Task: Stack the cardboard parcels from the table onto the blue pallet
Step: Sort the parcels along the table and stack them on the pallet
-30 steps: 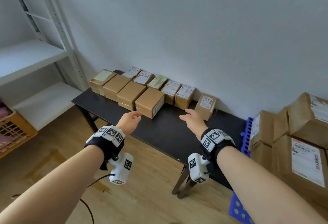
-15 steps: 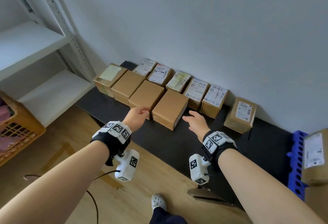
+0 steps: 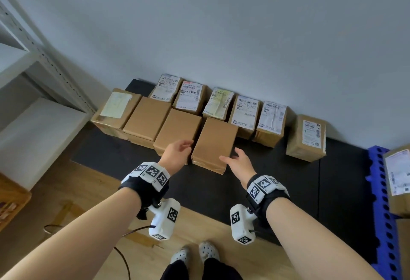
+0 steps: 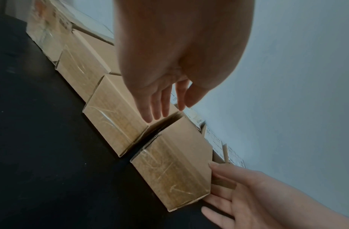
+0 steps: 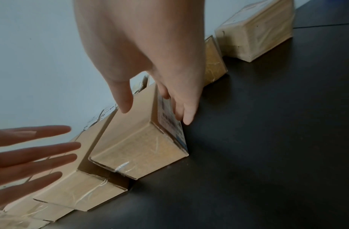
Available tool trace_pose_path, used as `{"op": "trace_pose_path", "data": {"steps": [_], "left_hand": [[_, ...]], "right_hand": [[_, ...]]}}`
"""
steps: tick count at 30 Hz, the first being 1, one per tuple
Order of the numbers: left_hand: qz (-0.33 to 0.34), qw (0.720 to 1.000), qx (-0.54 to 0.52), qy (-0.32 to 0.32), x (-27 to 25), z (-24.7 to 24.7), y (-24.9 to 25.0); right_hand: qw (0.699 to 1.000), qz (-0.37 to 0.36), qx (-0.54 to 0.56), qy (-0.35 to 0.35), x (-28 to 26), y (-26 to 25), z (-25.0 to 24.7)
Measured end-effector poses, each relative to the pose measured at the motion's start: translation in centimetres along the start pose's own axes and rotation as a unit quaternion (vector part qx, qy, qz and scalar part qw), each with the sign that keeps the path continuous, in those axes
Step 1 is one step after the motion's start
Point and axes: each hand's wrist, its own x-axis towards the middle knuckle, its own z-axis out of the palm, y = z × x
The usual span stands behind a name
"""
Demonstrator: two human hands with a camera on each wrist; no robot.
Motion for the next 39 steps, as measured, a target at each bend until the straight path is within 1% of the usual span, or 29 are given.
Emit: {"op": "trace_pose_path", "data": {"steps": [5, 11, 17, 20, 23, 27, 34, 36, 39], "left_hand": [[0.016, 1.0, -0.002, -0.025, 1.2, 0.1, -0.4], [0.025, 0.999, 0.003, -0.044, 1.7, 1.2, -0.8], [0.013, 0.998, 0.0, -0.053, 2.0, 2.1, -0.6], [-0.005, 0.998, -0.022, -0.059, 2.2, 2.6, -0.6], [-0.024, 0.997, -0.05, -0.06, 2.4, 3.2, -0.7], [-0.045, 0.995, -0.063, -0.06, 2.7, 4.0, -1.0], [-0.061, 0.994, -0.08, -0.036, 3.1, 5.0, -1.8], [-0.068, 0.992, -0.099, -0.025, 3.2, 5.1, -1.9], [-0.09, 0.983, -0.157, -0.013, 3.1, 5.3, -2.2]], "right_hand": [[0.999, 0.017, 0.025, 0.02, 0.2, 0.7, 1.7], [0.998, 0.044, 0.031, 0.033, 0.3, 1.9, 2.2], [0.998, 0.038, 0.041, 0.025, 0.7, 1.7, 1.8], [0.999, 0.026, 0.039, 0.023, 0.9, 1.7, 1.2], [0.999, 0.023, 0.044, 0.012, 1.1, 2.0, 0.5], [0.997, 0.03, 0.07, -0.011, 1.7, 2.0, -0.7], [0.992, -0.016, 0.108, -0.07, 2.7, 2.4, -1.6], [0.989, -0.029, 0.121, -0.085, 2.8, 2.5, -1.7], [0.985, -0.034, 0.137, -0.095, 3.2, 2.7, -2.1]]}}
